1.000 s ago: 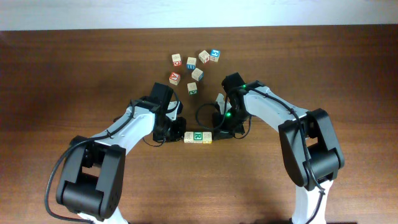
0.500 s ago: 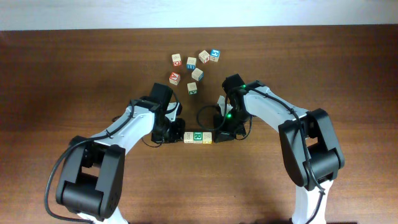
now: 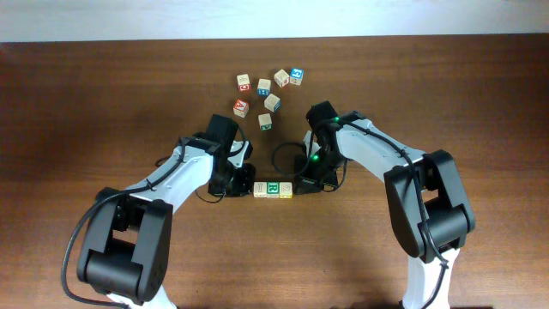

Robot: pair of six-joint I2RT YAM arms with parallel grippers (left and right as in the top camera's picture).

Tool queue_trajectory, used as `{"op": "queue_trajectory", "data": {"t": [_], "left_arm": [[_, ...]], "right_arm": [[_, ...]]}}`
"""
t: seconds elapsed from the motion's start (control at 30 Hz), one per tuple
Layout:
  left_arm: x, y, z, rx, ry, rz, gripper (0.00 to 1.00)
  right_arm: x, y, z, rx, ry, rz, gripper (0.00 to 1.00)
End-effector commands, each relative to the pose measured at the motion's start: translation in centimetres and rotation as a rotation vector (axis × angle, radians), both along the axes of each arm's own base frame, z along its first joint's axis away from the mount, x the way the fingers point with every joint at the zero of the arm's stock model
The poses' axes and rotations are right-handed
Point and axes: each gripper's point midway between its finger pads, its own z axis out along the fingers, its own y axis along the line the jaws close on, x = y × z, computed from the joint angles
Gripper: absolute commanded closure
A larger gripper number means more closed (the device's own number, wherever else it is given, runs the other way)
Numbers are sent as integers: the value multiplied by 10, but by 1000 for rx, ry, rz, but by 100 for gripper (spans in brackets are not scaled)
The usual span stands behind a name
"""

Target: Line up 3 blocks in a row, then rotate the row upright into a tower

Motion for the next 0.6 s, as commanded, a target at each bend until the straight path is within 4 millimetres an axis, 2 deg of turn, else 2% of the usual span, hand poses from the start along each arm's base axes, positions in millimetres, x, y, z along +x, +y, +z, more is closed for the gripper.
{"op": "queue_trajectory", "data": {"t": [0.0,0.17,0.27,0.33,0.4,0.47,0.53,0.57], "left_arm": [[9,1,2,2,-23,-11,100],[9,1,2,2,-23,-11,100],[8,1,2,3,-22,-11,100],[8,1,2,5,-20,-11,100],[8,2,2,7,-20,-10,100],[8,1,2,6,-21,-9,100],[8,1,2,6,-20,-7,100],[8,1,2,6,-20,-7,100]], "right_arm": [[-2,1,-1,-11,2,-6,96],[-2,3,-4,-47,-22,7,96],[14,-18,4,-145,-103,-35,96],[32,-44,31,-250,-229,-82,96],[44,-70,79,-311,-379,-134,96],[45,-82,120,-336,-515,-152,96],[36,-80,134,-323,-607,-147,96],[27,-74,126,-286,-624,-159,96]]}}
